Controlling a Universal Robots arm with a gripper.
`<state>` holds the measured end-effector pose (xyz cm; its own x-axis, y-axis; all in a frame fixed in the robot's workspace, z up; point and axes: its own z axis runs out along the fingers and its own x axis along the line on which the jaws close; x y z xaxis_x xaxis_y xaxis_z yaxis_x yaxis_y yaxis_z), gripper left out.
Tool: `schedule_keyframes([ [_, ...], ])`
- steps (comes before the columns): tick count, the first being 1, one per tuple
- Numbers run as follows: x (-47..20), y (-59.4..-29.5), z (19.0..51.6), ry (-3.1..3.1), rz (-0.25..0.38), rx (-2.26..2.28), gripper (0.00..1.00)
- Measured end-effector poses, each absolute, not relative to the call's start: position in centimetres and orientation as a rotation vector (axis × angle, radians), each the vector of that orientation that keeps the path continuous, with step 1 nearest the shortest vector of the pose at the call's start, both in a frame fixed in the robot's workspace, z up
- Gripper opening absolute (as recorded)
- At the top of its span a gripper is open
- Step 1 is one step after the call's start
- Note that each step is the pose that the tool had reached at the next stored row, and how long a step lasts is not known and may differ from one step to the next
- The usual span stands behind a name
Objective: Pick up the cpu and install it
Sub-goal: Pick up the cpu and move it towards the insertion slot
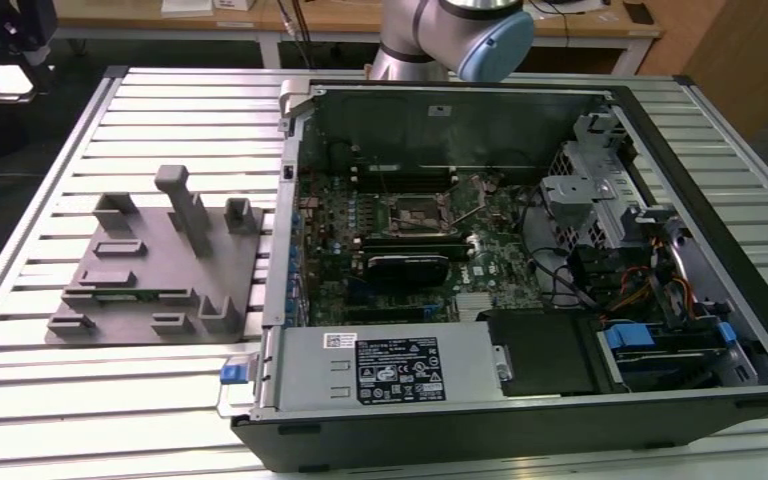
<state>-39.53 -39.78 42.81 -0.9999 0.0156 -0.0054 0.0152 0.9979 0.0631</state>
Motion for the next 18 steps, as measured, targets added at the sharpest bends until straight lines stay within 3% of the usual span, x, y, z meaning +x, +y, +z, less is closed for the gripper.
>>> schedule_keyframes([
  [18,-38.0,-39.5,42.8,3.134,0.099,0.024,0.54],
])
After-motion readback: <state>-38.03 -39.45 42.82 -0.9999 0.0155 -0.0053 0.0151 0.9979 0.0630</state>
